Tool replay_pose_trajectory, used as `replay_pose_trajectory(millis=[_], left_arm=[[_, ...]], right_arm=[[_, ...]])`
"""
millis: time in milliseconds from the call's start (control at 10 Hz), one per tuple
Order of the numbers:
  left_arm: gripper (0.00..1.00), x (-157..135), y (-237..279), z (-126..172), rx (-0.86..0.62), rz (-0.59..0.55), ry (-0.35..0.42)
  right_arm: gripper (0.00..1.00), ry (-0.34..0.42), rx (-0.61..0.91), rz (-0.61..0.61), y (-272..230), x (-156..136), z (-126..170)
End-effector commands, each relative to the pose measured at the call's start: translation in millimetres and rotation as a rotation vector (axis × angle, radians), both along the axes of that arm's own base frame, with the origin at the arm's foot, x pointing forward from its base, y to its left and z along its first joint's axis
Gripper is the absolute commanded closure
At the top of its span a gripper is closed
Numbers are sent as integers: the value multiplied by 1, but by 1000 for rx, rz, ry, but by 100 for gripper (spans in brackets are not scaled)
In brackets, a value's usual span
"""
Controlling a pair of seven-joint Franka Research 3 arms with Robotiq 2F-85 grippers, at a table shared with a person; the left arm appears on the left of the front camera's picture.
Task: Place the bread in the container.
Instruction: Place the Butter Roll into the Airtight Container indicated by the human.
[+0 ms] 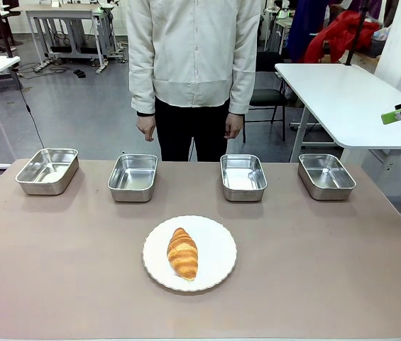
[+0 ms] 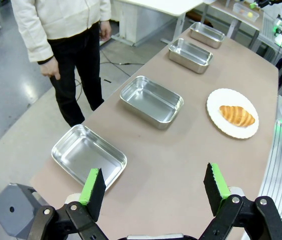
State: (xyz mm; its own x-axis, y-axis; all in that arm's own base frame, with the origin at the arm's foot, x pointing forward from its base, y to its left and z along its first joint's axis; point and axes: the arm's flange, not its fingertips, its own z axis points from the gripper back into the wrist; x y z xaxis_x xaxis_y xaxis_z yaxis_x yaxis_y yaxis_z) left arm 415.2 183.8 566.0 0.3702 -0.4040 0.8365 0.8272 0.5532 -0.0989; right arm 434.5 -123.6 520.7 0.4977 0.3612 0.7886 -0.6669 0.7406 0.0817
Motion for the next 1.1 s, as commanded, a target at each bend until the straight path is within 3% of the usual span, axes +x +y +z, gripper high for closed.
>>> replay_pose_trajectory(millis=[0,1000], left_arm=[[0,-2,2,1,-2,-12,-11],[0,-2,2,1,-2,-12,-11]], right_arm=[[0,-8,10,4,0,0,1],[0,-8,10,4,0,0,1]])
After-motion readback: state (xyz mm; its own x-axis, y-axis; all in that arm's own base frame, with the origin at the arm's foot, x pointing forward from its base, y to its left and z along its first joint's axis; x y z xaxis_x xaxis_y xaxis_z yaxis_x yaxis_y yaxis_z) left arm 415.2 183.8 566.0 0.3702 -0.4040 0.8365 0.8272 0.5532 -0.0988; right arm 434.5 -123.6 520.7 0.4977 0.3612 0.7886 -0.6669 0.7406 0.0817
